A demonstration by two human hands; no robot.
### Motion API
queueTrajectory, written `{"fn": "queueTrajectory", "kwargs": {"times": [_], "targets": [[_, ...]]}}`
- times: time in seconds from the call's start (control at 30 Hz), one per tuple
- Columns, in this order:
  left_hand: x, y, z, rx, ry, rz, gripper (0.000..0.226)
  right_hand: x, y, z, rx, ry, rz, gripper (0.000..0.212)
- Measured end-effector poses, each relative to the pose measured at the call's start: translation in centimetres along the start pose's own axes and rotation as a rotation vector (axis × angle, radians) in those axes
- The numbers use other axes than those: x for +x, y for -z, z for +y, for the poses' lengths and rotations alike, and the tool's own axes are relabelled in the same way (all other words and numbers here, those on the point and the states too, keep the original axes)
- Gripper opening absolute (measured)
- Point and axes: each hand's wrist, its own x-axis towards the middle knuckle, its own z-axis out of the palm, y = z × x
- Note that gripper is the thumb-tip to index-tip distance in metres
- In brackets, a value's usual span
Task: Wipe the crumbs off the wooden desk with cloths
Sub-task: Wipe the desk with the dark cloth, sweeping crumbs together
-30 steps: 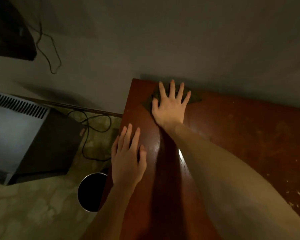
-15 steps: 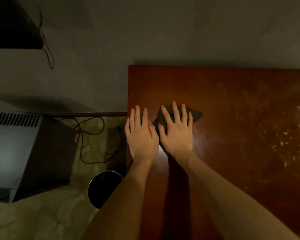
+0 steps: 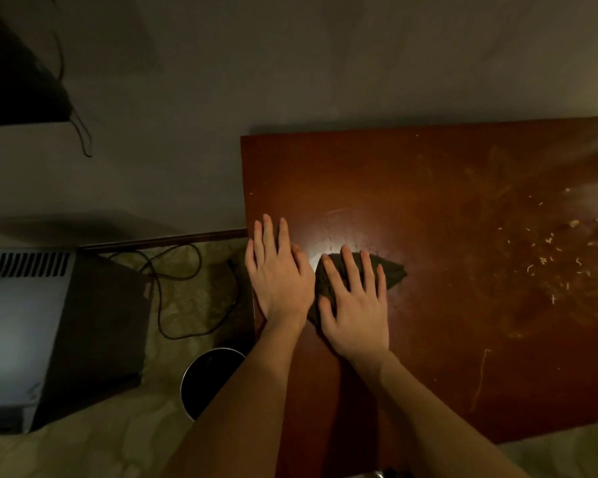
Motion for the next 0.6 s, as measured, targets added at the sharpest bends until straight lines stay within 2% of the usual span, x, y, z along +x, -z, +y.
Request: {"fn": "queueTrajectory", "kwargs": {"times": [0.3, 0.43, 0.6], "targets": [[0.5, -1.2, 0.3, 0.03, -0.027, 0.052, 0.058, 11.8, 0.6, 1.1, 0.028, -0.048, 0.12, 0.063], [0.6, -1.4, 0.3, 0.0, -0.033, 0.091, 0.058, 14.8, 0.7, 1.1, 0.042, -0.058, 0.123, 0.065], [0.7, -0.7, 0.5, -0.275, 0.046, 0.148, 0.056, 11.3, 0.3, 0.3, 0.027, 0.002, 0.092, 0.066]]}}
